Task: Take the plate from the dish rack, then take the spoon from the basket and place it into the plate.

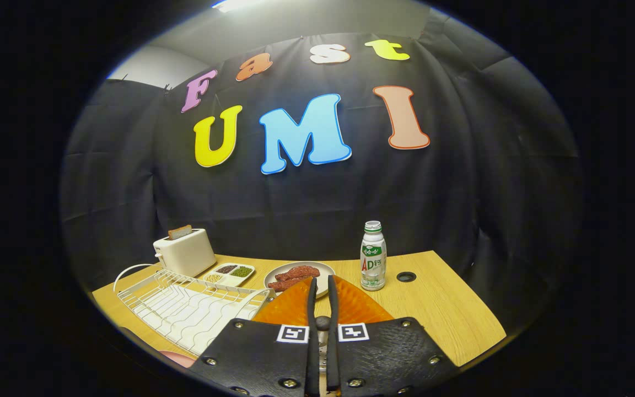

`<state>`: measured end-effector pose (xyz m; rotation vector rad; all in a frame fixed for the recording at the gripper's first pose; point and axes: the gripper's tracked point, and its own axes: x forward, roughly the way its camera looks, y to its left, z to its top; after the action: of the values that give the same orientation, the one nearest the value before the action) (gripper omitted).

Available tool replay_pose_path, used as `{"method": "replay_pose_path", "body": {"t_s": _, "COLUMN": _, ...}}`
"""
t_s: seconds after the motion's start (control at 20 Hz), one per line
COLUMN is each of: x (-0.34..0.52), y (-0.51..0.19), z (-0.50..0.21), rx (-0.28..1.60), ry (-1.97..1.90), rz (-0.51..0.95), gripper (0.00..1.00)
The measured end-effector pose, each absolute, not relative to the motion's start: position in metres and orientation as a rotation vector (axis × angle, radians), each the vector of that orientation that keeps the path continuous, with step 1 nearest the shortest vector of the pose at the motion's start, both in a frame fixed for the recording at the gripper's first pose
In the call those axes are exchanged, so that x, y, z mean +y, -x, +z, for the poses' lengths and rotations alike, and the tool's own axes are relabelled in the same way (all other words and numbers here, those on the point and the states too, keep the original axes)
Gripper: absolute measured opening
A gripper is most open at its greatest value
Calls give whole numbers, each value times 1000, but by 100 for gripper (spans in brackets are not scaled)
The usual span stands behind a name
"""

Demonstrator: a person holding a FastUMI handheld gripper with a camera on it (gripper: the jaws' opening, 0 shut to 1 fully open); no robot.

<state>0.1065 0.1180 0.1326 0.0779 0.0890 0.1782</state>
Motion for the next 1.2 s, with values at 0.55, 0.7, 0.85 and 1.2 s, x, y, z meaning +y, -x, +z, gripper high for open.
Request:
{"method": "replay_pose_path", "body": {"t_s": 0.55, "x": 123, "y": -65, "z": 211, "rx": 33, "ry": 4, "rz": 120, "gripper": 5}}
{"method": "replay_pose_path", "body": {"t_s": 0.7, "x": 124, "y": -48, "z": 225, "rx": 25, "ry": 11, "rz": 99, "gripper": 5}}
{"method": "replay_pose_path", "body": {"t_s": 0.85, "x": 122, "y": -31, "z": 236, "rx": 19, "ry": 5, "rz": 71, "gripper": 5}}
{"method": "replay_pose_path", "body": {"t_s": 1.2, "x": 134, "y": 13, "z": 242, "rx": 44, "ry": -14, "rz": 57, "gripper": 5}}
